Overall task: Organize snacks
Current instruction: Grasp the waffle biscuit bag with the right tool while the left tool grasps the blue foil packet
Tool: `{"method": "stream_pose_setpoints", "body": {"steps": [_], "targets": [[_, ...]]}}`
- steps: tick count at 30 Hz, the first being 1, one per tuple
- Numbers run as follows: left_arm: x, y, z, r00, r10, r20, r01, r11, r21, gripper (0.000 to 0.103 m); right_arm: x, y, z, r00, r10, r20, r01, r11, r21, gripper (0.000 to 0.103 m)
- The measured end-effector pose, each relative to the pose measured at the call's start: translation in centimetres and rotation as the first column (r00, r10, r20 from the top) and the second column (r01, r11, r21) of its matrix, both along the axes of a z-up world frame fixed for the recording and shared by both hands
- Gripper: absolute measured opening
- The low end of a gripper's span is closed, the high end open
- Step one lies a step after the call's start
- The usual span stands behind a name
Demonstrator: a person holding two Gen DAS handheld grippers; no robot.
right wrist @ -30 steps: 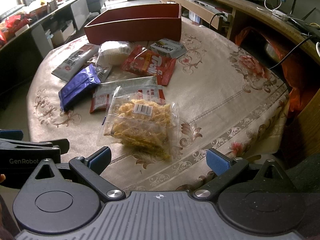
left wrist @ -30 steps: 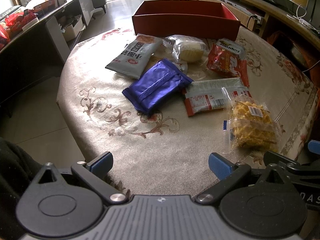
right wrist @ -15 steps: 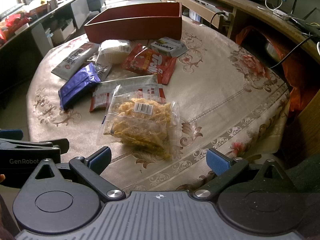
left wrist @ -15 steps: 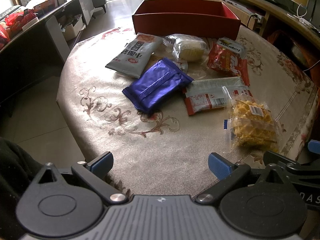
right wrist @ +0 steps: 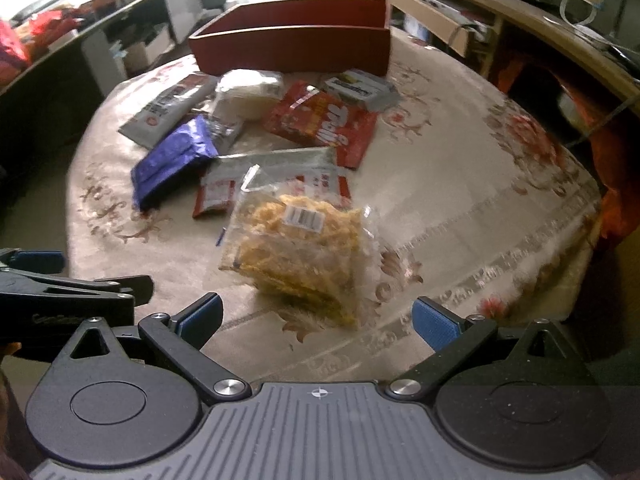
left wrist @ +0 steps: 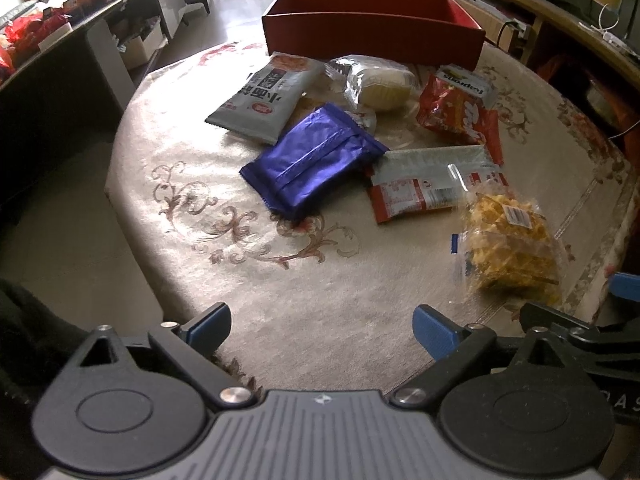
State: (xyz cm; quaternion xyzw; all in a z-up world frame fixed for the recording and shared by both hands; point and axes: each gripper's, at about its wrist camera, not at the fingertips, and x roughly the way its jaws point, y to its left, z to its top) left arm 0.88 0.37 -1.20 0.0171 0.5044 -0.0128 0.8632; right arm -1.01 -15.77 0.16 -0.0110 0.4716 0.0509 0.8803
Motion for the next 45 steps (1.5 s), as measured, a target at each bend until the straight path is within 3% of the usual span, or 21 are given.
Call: {"method": "stream_pose_setpoints", "body": {"steps": [3,7,10,12,16,23,25,29,30,35,37,40,45], "targets": [[0.4,0.3,0.0,1.0,0.008,-0.005,-0.008,1.0,-0.017,0.101,0.7,-0.1,0.2,0.999,0.048,0.011,-0.048,0.998,-0.038,0.102],[1.2,0.7,-0.3,0.999,0.021,-0.031,-0.022,0.999,-0.044,0.101,2.0,0.6,0.4,0.977,0.213,-0.011,-0.213,0.968,-0.134,0.102],[1.7,1.1,-0.4,0.999,0.03,-0.041,-0.033,0.997,-0.066,0.101,2.6,1.2,0.6,0.924,0.381,-0.024,-0.375,0.893,-0.25,0.102],[1.9,1.2,-0.7,0.998,0.031,-0.049,-0.035,0.996,-0.078,0.101,3.1,1.3,0.8,0.885,0.464,-0.033,-0.455,0.849,-0.27,0.102],[2.5,0.8,-1.4,0.997,0.011,-0.08,-0.019,0.996,-0.092,0.101,4.2,1.9,0.5,0.821,0.57,-0.047,-0.56,0.785,-0.266,0.102],[3.3,0.5,-1.9,0.993,-0.011,-0.117,-0.005,0.991,-0.135,0.101,6.0,3.9,-0.6,0.7,0.702,-0.135,-0.701,0.638,-0.32,0.103],[3.5,0.4,-2.2,0.991,-0.016,-0.132,-0.004,0.989,-0.148,0.101,6.9,4.4,-1.0,0.676,0.722,-0.147,-0.725,0.616,-0.308,0.103],[4.1,0.7,-2.7,0.987,-0.012,-0.159,-0.017,0.985,-0.174,0.101,8.2,5.0,-3.0,0.664,0.723,-0.189,-0.745,0.617,-0.256,0.103],[4.1,0.7,-2.7,0.987,-0.011,-0.158,-0.018,0.984,-0.177,0.101,8.4,4.8,-3.1,0.671,0.719,-0.18,-0.74,0.633,-0.228,0.103],[4.6,0.6,-2.7,0.988,-0.013,-0.156,-0.015,0.983,-0.183,0.102,9.0,3.3,-3.1,0.757,0.624,-0.192,-0.65,0.747,-0.138,0.1],[4.7,0.7,-2.7,0.988,-0.01,-0.156,-0.02,0.982,-0.187,0.102,8.7,2.9,-2.9,0.788,0.582,-0.202,-0.609,0.785,-0.116,0.092],[4.9,0.6,-2.6,0.987,-0.009,-0.158,-0.021,0.982,-0.187,0.102,8.2,2.2,-2.4,0.821,0.532,-0.207,-0.556,0.827,-0.079,0.081],[5.0,1.0,-2.0,0.992,-0.019,-0.126,-0.003,0.985,-0.171,0.102,7.4,0.7,-1.8,0.868,0.459,-0.189,-0.472,0.881,-0.031,0.079]]}}
